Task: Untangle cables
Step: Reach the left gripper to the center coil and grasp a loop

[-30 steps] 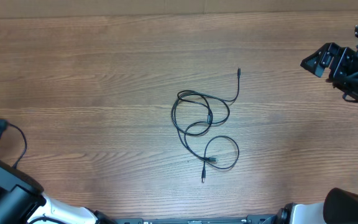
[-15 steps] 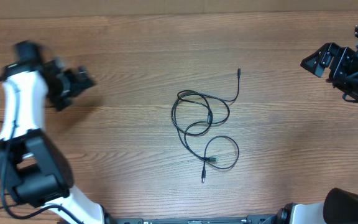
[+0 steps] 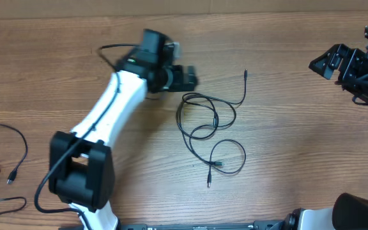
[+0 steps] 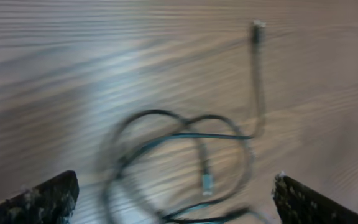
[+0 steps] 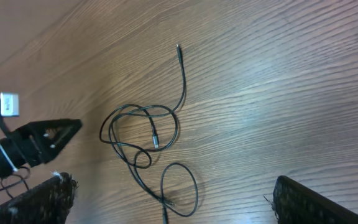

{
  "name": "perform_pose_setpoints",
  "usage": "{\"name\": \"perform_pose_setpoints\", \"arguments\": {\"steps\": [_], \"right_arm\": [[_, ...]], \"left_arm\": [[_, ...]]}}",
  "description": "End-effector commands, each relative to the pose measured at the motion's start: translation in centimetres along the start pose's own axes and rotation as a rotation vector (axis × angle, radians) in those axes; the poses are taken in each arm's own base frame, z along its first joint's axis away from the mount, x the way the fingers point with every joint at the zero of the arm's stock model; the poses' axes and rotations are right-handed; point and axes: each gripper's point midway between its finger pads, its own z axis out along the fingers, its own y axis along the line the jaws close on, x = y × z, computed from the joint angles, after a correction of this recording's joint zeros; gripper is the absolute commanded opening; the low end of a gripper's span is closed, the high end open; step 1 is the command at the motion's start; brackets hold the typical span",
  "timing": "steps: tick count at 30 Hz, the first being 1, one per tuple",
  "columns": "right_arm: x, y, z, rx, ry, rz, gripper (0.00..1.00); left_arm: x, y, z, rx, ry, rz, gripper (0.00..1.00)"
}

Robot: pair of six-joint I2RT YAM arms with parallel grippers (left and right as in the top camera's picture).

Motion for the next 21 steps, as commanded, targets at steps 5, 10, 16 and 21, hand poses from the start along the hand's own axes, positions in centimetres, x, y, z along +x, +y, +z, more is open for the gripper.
{"name": "perform_pose_setpoints", "arguments": {"steps": [5, 10, 16, 21], "right_arm": [[0.0, 0.1, 0.0, -0.002, -0.002, -0.026, 1.00], [0.1, 0.1, 0.0, -0.002, 0.003, -0.023, 1.00], [0.2, 0.1, 0.0, -0.001, 0.008, -0.021, 1.00], [0.2, 0.1, 0.0, -0.001, 0.008, -0.021, 1.00]], "left_arm": [[1.9, -4.3, 1.6, 0.004, 0.031, -0.059, 1.00], [4.6, -2.9, 3.9, -0.108, 0.106, -0.168, 1.00], [7.0, -2.6, 7.5, -0.135, 0.186, -0.184, 0.95], [7.9, -2.6, 8.3, -0.148, 0.210, -0.202, 0.81]]}}
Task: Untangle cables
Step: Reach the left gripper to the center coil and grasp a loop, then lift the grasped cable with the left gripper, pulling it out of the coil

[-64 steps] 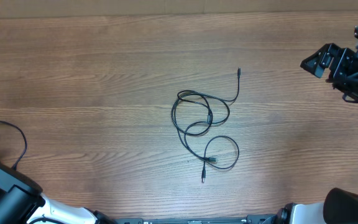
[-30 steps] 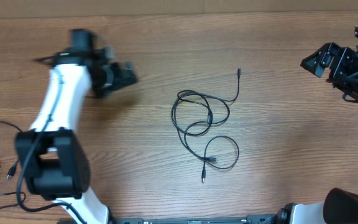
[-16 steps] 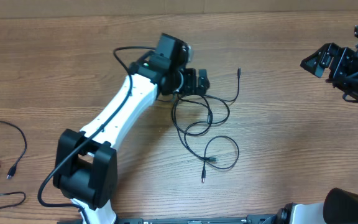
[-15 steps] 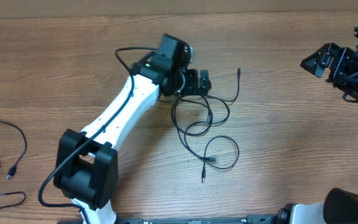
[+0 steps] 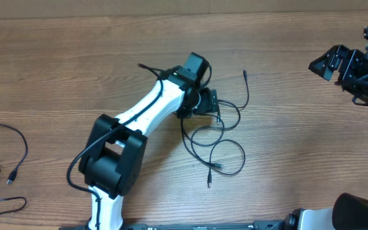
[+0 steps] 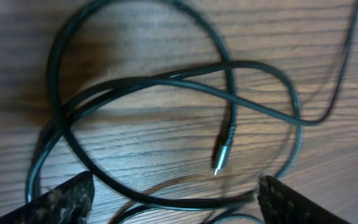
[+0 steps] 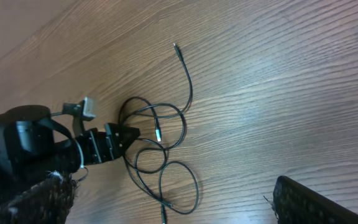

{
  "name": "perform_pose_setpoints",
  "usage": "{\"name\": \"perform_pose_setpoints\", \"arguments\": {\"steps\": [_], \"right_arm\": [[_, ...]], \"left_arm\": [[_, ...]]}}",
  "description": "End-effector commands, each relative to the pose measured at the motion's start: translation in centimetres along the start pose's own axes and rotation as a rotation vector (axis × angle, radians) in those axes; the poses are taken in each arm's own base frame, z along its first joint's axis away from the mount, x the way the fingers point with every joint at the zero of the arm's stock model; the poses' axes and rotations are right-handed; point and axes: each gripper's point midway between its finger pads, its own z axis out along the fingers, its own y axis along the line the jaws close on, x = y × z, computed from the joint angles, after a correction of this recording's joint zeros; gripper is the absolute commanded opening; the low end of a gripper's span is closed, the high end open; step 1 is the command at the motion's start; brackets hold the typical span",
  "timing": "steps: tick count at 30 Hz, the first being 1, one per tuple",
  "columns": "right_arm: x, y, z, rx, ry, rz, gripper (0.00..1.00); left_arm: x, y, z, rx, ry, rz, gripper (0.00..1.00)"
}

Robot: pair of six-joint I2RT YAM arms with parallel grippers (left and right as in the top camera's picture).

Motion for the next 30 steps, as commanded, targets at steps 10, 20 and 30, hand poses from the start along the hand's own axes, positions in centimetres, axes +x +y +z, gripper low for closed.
{"name": "perform_pose_setpoints", "arguments": {"steps": [10, 20, 30], "right_arm": [[0.0, 0.2, 0.0, -0.003, 0.000, -0.013, 1.00], [0.1, 0.2, 0.0, -0.003, 0.005, -0.011, 1.00], [0.3, 0.1, 0.0, -0.002, 0.011, -0.008, 1.00]], "left_arm": [[0.4, 0.8, -2.0, -0.078, 0.044, -0.044, 0.82], [1.5, 0.1, -1.9, -0.094, 0.063, -0.034, 0.65], [2.2, -0.5, -1.4, -0.153, 0.025, -0.012, 0.78]]}}
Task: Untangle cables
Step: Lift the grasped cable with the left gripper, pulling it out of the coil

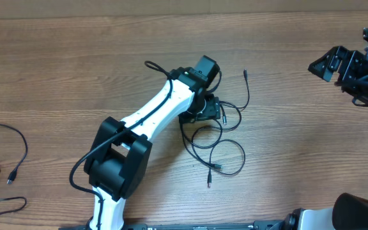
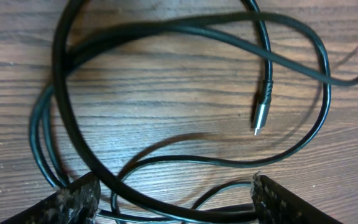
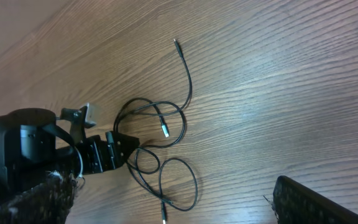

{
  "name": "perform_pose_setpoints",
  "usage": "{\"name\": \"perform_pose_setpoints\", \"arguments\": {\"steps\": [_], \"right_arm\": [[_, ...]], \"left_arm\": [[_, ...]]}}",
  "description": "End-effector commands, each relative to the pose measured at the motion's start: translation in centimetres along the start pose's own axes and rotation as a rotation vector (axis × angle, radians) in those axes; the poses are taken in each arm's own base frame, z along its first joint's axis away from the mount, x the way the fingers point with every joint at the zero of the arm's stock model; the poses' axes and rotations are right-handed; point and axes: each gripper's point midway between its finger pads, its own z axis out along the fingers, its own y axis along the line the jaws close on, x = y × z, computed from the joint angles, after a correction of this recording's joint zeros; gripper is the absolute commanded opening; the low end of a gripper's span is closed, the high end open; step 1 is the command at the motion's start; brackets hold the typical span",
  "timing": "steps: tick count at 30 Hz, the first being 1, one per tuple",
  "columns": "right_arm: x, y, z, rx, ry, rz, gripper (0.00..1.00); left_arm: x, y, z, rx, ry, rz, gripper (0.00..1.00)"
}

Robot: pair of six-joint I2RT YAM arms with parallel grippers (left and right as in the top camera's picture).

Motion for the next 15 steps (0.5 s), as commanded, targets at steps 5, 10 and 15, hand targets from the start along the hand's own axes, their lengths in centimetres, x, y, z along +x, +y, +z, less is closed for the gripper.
{"name": "perform_pose_setpoints", "arguments": {"steps": [5, 10, 15], "right_arm": [[-0.02, 0.17, 0.04, -0.003, -0.001, -0.012, 1.00], [-0.01, 0.17, 0.04, -0.003, -0.001, -0.011, 1.00], [0.04, 0.16, 0.04, -0.002, 0.001, -0.011, 1.00]], "left_arm": [[-0.15, -0.92, -0.09, -0.027, -0.049, -0.012, 0.72], [-0.20, -0.85, -0.06, -0.036, -0.055, -0.010, 0.44], [-0.33, -0.76, -0.05, -0.041, -0.062, -0.010, 0.04]]}}
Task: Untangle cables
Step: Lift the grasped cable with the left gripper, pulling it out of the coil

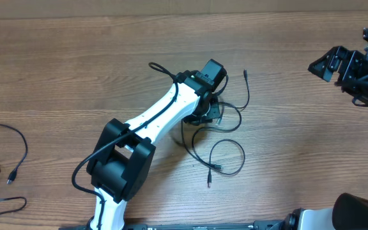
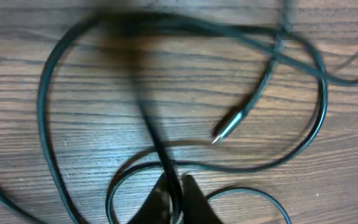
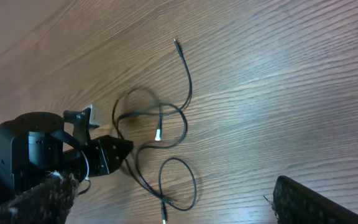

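A thin black cable (image 1: 243, 155) lies in tangled loops at the table's middle, one plug end (image 1: 245, 73) pointing to the far side. My left gripper (image 1: 211, 110) is down in the upper loops. In the left wrist view it (image 2: 174, 185) is shut on one strand of the black cable (image 2: 45, 99), which runs blurred up from the fingertips; a metal plug (image 2: 229, 129) lies just beyond. My right gripper (image 1: 336, 64) hangs high at the far right, open (image 3: 169, 180), nothing between its fingers, the tangle (image 3: 188, 81) far below it.
A second black cable (image 1: 8, 156) lies alone at the table's left edge. The left arm (image 1: 152, 121) reaches diagonally from the front left across to the tangle. The table's far edge (image 1: 171, 14) runs along the top.
My left gripper was open low over the loops and is now shut on one strand. The loops near it have shifted and look blurred. The right arm has not moved.
My left gripper stood open to the left of the tangle, then open right over its upper loops, then lower still among them. Now it is shut on a strand there. The right gripper stayed open at the far right throughout.
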{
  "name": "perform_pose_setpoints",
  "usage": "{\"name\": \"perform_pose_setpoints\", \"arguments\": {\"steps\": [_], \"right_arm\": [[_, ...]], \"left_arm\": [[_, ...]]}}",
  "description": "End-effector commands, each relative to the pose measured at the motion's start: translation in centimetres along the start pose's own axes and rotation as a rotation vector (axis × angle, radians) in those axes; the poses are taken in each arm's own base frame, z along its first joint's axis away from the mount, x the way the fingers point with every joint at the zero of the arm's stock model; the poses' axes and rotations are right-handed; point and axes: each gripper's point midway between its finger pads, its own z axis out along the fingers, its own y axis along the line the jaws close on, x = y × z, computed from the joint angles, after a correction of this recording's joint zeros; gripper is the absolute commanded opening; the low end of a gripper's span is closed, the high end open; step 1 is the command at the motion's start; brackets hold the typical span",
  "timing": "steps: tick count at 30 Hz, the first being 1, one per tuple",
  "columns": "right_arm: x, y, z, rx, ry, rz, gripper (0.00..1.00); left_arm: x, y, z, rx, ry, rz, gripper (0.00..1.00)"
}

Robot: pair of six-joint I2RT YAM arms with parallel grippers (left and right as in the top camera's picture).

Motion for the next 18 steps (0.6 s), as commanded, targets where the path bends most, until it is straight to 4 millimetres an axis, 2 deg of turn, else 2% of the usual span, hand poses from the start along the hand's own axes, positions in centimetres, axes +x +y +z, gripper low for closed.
{"name": "perform_pose_setpoints", "arguments": {"steps": [1, 5, 8, 13, 18], "right_arm": [[0.0, 0.2, 0.0, -0.002, 0.000, -0.011, 1.00], [0.0, 0.1, 0.0, -0.002, 0.000, -0.011, 1.00], [0.0, 0.1, 0.0, -0.002, -0.001, -0.011, 1.00], [0.0, 0.1, 0.0, -0.002, -0.001, -0.014, 1.00], [0.0, 0.1, 0.0, -0.002, -0.001, -0.018, 1.00]], "left_arm": [[-0.7, -0.3, -0.3, -0.008, -0.034, 0.005, 0.04], [-1.3, -0.6, -0.8, 0.000, -0.053, 0.057, 0.04], [-2.0, -0.7, -2.7, 0.002, -0.063, 0.082, 0.04], [-4.4, -2.0, -10.3, 0.045, -0.139, 0.147, 0.04], [-7.0, -3.1, -20.9, 0.116, -0.335, 0.174, 0.04]]}}
